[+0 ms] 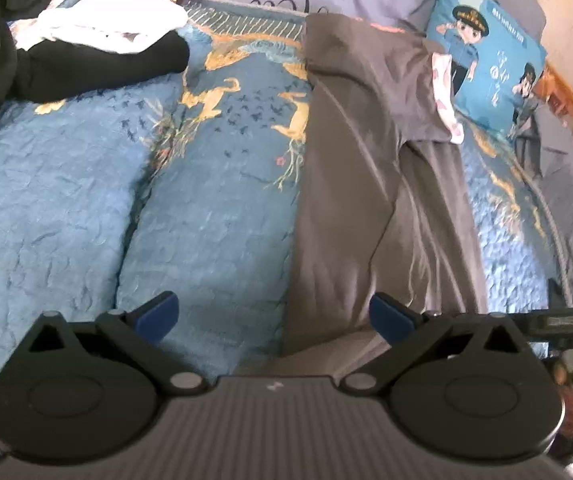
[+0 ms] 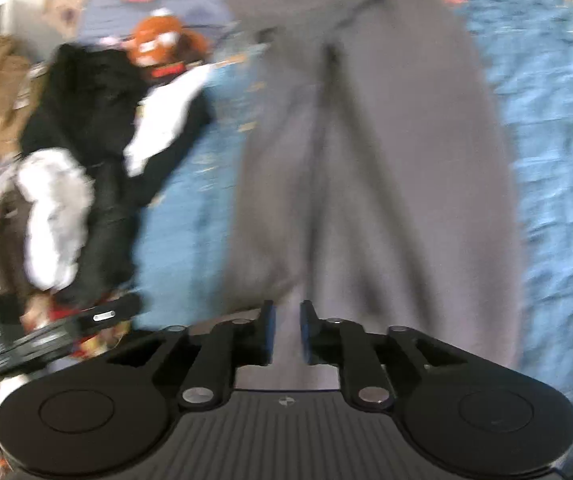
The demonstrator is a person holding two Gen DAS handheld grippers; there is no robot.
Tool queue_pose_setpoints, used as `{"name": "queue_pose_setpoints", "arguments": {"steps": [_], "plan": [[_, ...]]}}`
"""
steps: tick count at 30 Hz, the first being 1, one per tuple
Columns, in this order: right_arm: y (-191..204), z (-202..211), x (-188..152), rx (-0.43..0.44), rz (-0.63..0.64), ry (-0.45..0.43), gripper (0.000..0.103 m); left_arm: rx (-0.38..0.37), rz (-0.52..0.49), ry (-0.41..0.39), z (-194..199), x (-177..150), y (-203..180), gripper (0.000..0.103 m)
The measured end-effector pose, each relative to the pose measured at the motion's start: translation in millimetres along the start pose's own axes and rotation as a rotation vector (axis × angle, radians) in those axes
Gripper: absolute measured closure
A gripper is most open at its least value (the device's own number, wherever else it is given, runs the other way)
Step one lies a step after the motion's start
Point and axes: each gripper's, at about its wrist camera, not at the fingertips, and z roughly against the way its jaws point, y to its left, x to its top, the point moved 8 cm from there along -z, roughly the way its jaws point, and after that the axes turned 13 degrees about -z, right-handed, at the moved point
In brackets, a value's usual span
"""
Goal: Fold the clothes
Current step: 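Grasp the grey shirt with the right gripper and lift it to shake out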
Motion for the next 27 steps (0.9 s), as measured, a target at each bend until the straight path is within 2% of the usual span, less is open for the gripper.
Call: {"name": "queue_pose_setpoints", "arguments": {"steps": [1,2,4,6,10,12,19,21,22,23,24,27], "plan": [[10.2,-2.7,-6.0,0.007,0.038,0.016,0.056,-0.001,0.007,0.004,0.2,-2.0,1.3,0.001],[20.9,-6.1,-11.4,0.001,0.086,0.025,0.047,-0.002,0.014,0.007,0.4,-4.0,2.5,0.001],[38.6,-17.8,-19.6,-0.019,0.151,0.052,0.039,-0.002,0.027,0.010,2.2,-6.9,6.1,0.001],[50.5,-33.2,-21.3,-0.027,0.138,0.086,0.039,0.006,0.034,0.004,7.1,-7.9,10.2,0.001],[39.9,-66.1,-18.9,-0.069,-0.155,0.229,0.039,0.012,0.047,-0.013,18.1,-8.5,16.3,0.001],[31.6,-75.2,-20.2,-0.093,-0.273,0.264,0.039,0.014,0.055,-0.021,23.1,-8.9,19.9,0.001],[18.2,-86.2,-16.4,-0.162,-0.400,0.199,0.040,0.009,0.081,-0.031,30.1,-14.2,26.6,0.001],[13.9,-90.1,-15.4,-0.179,-0.426,0.188,0.047,0.008,0.079,-0.030,30.4,-15.2,25.5,0.001],[12.3,-90.6,-16.0,-0.180,-0.433,0.183,0.061,0.008,0.077,-0.031,30.8,-15.2,24.6,0.001],[10.7,-89.7,-16.8,-0.179,-0.436,0.180,0.087,0.007,0.074,-0.032,31.5,-15.2,24.1,0.001],[9.2,-88.2,-17.5,-0.175,-0.434,0.181,0.098,0.007,0.072,-0.033,32.1,-15.2,23.5,0.001],[8.6,-81.8,-19.8,-0.152,-0.411,0.176,0.102,0.007,0.071,-0.033,31.8,-14.7,22.1,0.001]]}}
